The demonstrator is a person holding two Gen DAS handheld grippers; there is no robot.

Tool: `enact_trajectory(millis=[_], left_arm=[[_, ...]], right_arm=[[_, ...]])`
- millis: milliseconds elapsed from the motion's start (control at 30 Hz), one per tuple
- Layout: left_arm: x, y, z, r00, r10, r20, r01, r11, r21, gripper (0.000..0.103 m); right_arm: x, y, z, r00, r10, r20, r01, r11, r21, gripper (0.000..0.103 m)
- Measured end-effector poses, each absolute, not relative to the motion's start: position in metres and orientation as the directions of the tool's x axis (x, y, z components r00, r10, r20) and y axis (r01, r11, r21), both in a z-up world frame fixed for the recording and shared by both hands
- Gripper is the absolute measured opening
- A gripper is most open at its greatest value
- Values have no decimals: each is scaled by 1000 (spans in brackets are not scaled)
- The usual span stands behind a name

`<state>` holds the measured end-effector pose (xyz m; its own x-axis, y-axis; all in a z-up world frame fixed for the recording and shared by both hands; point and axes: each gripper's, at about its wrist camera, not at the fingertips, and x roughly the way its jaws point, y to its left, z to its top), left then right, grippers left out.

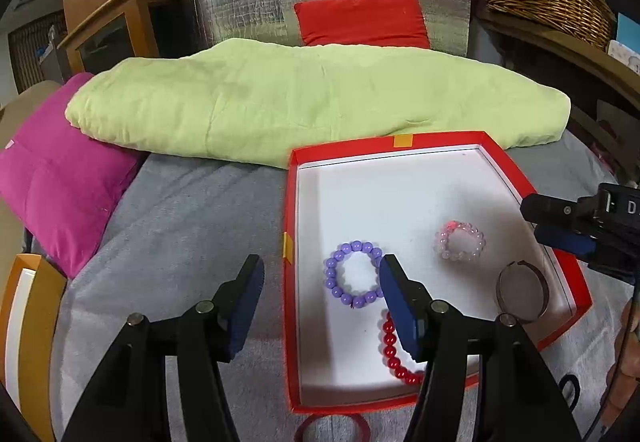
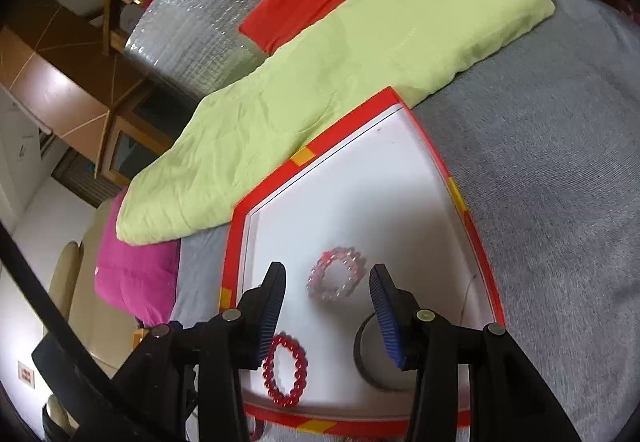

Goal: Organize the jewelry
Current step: 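Lower both bracelets into the box and open both tools, then withdraw both tools from the box toward the remaining bracelets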

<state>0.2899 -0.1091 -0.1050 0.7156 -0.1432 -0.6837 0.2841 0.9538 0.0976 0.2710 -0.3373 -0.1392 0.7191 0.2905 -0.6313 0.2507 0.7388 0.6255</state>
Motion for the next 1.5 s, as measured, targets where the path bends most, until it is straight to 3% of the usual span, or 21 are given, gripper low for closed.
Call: enact_trajectory(millis=[733, 1167, 1500], left_arm=[[230, -85, -84, 760, -70, -646, 277, 934, 225, 62], [174, -52, -109, 676, -116, -728, 295, 948, 123, 63], [157, -74, -137, 613, -149, -776, 402, 904, 144, 63]], right_arm=[[207, -316, -105, 733, 273, -623, 151, 828, 541, 47], [127, -338, -117, 679, 224, -700, 198, 861, 468, 47], [130, -352, -142, 603, 258, -755, 247, 839, 484, 47]])
